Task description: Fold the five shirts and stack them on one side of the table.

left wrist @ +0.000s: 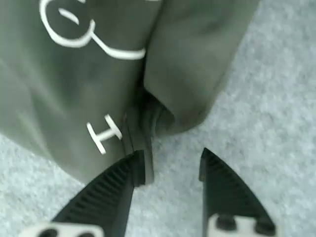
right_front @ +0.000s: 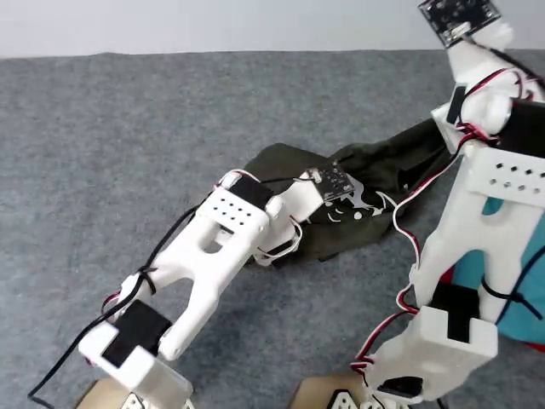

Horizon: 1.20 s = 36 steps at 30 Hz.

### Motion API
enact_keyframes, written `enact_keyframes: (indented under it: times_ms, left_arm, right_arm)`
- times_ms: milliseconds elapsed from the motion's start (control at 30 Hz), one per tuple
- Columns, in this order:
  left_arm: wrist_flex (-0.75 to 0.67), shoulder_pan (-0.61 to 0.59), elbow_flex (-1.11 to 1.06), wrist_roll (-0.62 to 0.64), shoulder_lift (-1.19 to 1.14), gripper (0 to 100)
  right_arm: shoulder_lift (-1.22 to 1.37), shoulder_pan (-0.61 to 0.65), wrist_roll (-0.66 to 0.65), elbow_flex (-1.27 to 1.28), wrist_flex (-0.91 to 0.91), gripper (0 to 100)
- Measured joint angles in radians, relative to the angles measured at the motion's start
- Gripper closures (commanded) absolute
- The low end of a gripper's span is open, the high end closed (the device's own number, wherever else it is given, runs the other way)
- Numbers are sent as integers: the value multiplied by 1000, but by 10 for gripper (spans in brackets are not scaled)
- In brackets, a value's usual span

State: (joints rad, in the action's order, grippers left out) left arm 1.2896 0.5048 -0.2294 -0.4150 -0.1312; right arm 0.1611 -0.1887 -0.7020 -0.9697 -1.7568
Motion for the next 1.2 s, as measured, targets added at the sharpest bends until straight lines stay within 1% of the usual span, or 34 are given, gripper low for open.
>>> enact_keyframes:
  times_ms: [200,300,433,667,700,867,967,1200]
  left_arm:
    - [6,0,84,0,-133,822]
    - [12,6,118,0,-192,880]
    - [12,28,126,0,-249,992]
    - [12,37,127,2,-238,994]
    - [12,32,127,2,-215,994]
    - [32,-37,127,89,-9,994]
    - [63,-110,138,149,158,994]
    - [94,-319,278,269,540,994]
  right_arm:
    - [0,0,0,0,0,988]
    - [0,0,0,0,0,988]
    - [0,0,0,0,0,988]
    - [0,0,0,0,0,988]
    - [0,0,0,0,0,988]
    - [0,0,0,0,0,988]
    - [0,0,3,0,0,988]
    - [0,0,97,0,0,988]
